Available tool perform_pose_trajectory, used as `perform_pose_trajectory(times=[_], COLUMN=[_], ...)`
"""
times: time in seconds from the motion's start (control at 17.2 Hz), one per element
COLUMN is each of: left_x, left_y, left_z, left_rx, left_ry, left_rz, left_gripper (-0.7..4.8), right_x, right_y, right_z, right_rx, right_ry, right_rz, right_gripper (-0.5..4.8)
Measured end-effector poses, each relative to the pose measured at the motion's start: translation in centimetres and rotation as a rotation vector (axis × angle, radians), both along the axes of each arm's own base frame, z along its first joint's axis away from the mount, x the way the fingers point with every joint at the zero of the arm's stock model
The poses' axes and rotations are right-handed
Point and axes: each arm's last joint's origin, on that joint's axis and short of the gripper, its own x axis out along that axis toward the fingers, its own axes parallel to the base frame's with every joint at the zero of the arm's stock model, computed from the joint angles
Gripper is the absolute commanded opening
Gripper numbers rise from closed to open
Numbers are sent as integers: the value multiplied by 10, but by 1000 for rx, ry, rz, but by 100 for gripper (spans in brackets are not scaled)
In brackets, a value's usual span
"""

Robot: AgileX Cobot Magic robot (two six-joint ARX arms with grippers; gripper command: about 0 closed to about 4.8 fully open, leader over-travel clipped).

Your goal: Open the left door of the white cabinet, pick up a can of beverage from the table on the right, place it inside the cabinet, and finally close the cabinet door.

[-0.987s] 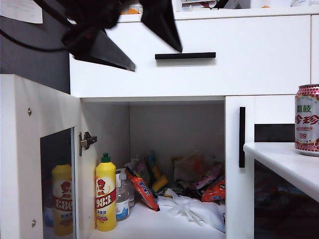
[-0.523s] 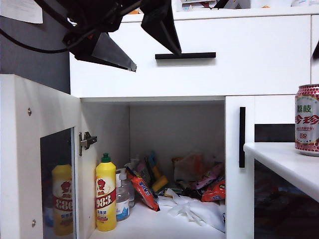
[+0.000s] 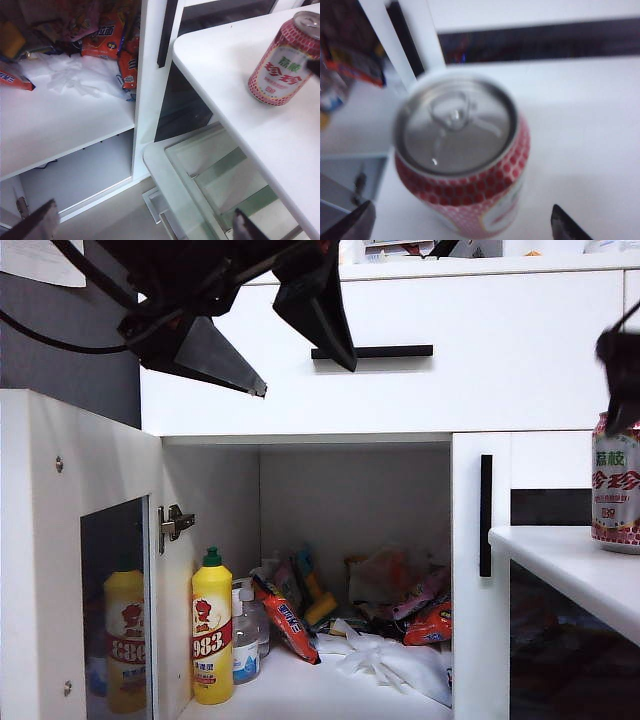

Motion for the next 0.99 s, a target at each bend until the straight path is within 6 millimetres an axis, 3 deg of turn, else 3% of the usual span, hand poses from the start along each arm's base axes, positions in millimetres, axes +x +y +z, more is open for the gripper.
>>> perform_pose_trajectory(times=[0.23, 0.46, 0.7, 0.99], left_x=[0, 0, 0, 0], left_y=[0, 1, 1, 1], left_z=[0, -1, -1, -1], left_rx=[7, 20, 23, 24], left_ry=[-4, -8, -9, -8], left_rz=[-3, 14, 18, 18], left_gripper=[479, 479, 479, 479], right_x=[5, -4, -6, 7], right_y=[0, -4, -4, 1], right_z=[-15, -37, -45, -56], right_rx=[-35, -55, -97, -155], right_ry=[-37, -81, -122, -119], right_rz=[-41, -63, -11, 47], right_gripper=[479, 479, 479, 479])
